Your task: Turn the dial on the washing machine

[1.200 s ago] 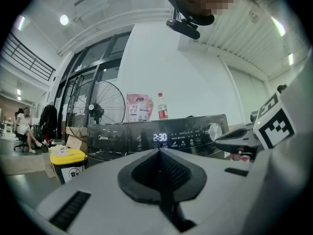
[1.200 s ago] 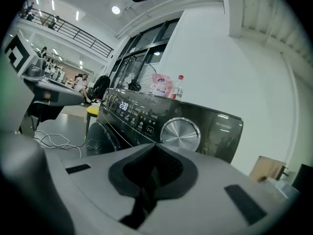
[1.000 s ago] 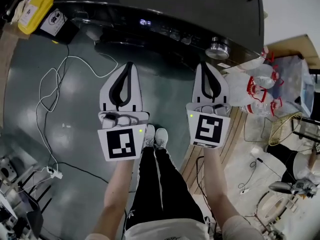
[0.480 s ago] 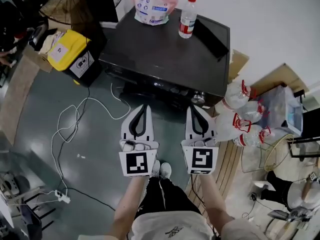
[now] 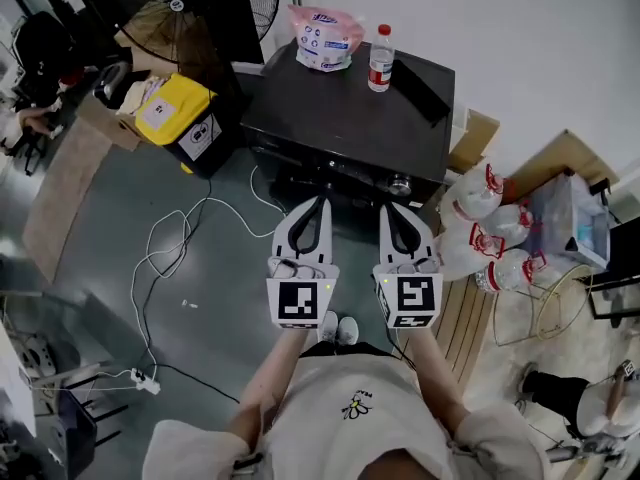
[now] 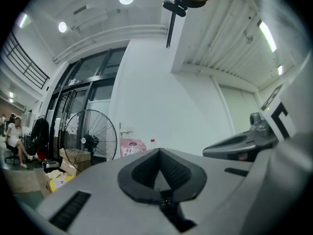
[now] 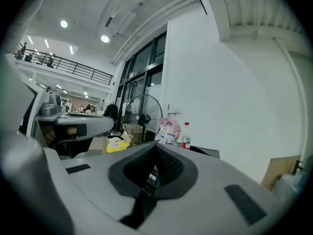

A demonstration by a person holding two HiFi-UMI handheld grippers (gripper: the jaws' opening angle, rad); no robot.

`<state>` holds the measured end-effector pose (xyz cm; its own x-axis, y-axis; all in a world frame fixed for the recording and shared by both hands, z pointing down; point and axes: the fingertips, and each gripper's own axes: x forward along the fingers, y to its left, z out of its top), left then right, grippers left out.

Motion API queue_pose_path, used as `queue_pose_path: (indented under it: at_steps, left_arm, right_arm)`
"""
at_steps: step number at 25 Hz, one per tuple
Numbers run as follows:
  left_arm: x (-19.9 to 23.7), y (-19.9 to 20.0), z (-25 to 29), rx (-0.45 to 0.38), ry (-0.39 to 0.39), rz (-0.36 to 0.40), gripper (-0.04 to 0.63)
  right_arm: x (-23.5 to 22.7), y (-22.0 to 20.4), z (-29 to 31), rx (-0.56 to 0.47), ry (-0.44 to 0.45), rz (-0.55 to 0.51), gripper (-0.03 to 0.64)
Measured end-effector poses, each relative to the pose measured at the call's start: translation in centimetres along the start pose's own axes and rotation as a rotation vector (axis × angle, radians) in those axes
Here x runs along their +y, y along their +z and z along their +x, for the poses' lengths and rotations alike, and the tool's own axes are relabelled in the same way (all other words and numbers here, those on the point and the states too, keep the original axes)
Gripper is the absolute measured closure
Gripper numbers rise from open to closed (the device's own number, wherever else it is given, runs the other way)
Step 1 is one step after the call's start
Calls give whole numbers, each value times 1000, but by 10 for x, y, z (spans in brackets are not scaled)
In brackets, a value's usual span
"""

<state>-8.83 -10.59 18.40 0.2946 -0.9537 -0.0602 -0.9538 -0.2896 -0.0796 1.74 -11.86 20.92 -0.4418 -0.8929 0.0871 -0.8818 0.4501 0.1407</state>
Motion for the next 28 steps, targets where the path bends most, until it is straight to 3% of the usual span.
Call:
queue_pose_path:
  at_steps: [4, 11, 28]
  left_arm:
    - [0, -5, -9, 18, 5, 7, 597]
    - [3, 13, -10, -19, 6, 39, 597]
    - [11, 25, -6, -28, 13, 38, 597]
  right_arm:
    - [3, 6, -10, -17, 5, -38, 614]
    - [0, 28, -15, -76, -7, -59, 614]
    - [-10, 32, -17, -78, -35, -55, 614]
